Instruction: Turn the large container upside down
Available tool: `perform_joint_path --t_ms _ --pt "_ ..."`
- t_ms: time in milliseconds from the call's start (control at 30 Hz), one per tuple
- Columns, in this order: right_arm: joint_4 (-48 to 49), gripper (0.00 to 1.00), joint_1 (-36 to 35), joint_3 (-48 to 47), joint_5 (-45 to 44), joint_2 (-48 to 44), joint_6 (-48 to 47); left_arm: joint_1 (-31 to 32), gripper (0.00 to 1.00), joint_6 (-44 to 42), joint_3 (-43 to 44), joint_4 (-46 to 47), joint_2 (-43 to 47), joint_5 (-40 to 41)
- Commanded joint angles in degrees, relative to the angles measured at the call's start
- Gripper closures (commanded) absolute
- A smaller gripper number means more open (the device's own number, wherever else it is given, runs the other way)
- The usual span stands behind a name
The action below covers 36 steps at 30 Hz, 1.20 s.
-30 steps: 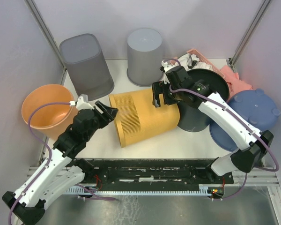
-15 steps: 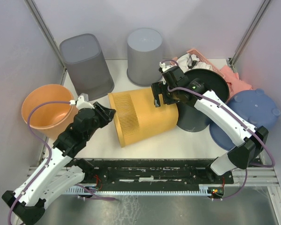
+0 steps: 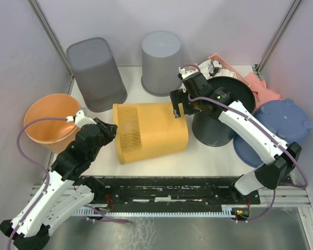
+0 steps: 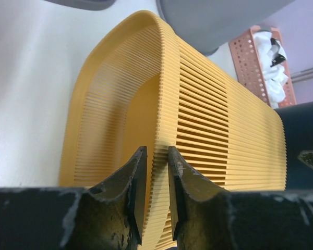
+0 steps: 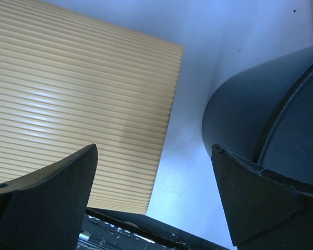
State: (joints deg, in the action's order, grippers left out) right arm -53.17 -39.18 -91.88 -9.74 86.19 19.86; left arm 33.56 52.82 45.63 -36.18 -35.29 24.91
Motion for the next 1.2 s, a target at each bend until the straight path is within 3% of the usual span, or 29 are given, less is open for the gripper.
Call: perform_joint_path --t_ms 0,667,1167 --pt "1.8 0.01 0.4 -3.2 -1.4 0.4 -0.2 -0.2 0.71 -2.1 1.5 -11.4 0.5 7.0" --pt "12.7 0.01 1.1 6.7 20.0 2.2 13.0 -0.2 0.72 -2.5 0.5 -11.7 -0.7 6.4" --pt "22.2 0.01 1.2 1.5 34.4 -8.9 19.1 -0.2 0.73 -2.8 -4.2 -3.2 -4.1 -1.3"
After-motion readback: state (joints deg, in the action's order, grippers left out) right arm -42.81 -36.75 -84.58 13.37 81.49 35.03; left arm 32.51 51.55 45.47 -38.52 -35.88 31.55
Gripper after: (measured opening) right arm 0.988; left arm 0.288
